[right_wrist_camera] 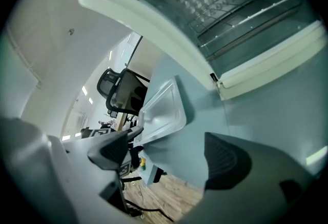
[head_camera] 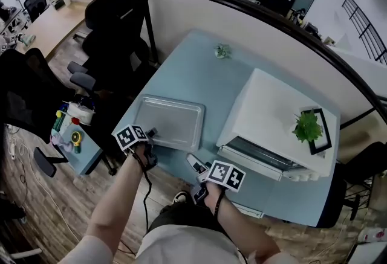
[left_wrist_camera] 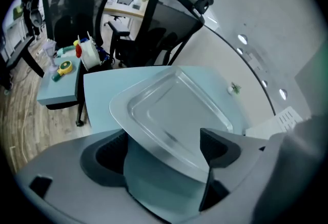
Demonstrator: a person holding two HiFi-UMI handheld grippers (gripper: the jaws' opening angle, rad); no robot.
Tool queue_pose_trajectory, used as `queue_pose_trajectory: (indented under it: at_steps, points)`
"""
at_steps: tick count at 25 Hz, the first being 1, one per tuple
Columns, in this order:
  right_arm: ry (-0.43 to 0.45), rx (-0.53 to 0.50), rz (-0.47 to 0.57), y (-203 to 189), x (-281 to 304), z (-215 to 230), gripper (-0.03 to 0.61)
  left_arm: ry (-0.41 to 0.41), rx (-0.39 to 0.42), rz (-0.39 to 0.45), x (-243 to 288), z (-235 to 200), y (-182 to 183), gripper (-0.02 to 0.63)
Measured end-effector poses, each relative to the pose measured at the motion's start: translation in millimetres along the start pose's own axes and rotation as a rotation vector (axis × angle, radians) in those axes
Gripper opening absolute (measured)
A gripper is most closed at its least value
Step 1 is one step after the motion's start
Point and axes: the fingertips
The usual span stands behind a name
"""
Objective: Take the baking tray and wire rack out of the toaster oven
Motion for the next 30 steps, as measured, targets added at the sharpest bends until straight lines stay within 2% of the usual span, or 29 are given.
queue_pose_trajectory:
  at_steps: [2,5,9,15,22,30]
  points:
    - [0.005,0.017,-0.002,-2,-8,3,0.466,0.02,0.025,-0.026,-1,-2,-6,0.419]
    - [0.013,0.046,-0.007,-6,-24,7,0.466,0.041,0.016,-0.054,-8,-9,-17,0.419]
    - [0.029,0.047,0.017,-2,-52,10,0.466,0.013,0.024,-0.048,-24,0,-28,0.42]
    - [0.048,0.055,0.112,26,-109,23,0.463,-0.14,0.063,-0.027,-58,64,-51,0.419]
    - [0.047,0.124,0.268,52,-180,55,0.442,-0.383,0.063,-0.01,-91,160,-75,0.419]
    - [0.051,0.264,0.409,56,-245,104,0.394,-0.563,0.214,-0.043,-118,243,-108,0.417]
Point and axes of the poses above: the fingertips, and each gripper's own axes: x forward along the fingers, z to its right, y out of its top, and after that the axes turned 13 degrees about -y, right-handed
